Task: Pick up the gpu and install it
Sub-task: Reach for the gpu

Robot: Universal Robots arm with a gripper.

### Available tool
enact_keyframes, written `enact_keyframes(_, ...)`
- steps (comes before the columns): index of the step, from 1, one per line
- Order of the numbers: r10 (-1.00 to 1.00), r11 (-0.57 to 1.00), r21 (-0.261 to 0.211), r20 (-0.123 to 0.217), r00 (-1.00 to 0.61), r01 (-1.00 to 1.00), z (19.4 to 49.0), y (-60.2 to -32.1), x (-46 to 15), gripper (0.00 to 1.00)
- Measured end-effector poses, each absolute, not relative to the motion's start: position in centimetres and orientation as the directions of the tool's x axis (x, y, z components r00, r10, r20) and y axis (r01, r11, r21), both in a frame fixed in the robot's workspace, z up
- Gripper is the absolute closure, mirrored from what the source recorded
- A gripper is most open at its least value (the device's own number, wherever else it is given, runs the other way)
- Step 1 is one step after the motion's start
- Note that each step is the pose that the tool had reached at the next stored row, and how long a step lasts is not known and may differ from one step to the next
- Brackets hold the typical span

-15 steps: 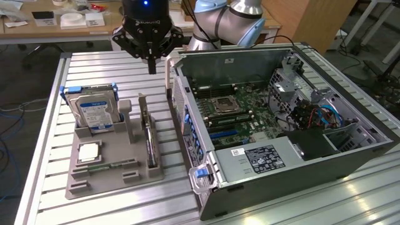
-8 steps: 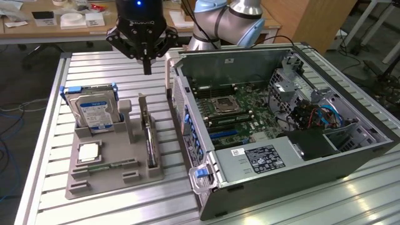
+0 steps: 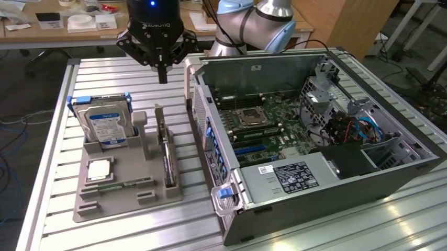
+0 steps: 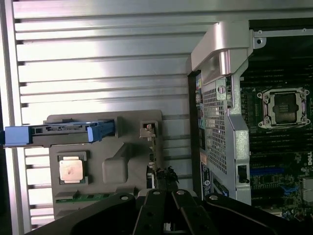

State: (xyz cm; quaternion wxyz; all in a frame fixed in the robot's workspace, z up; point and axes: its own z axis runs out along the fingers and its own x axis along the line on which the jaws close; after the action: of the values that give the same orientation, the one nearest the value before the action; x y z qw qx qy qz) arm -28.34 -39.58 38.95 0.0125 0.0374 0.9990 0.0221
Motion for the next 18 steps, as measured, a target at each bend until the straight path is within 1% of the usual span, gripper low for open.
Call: enact_keyframes(18,0.075,0.996,0.045,-0.023,-0.997,0.074,38.9,-39.8,-29.7,0.9)
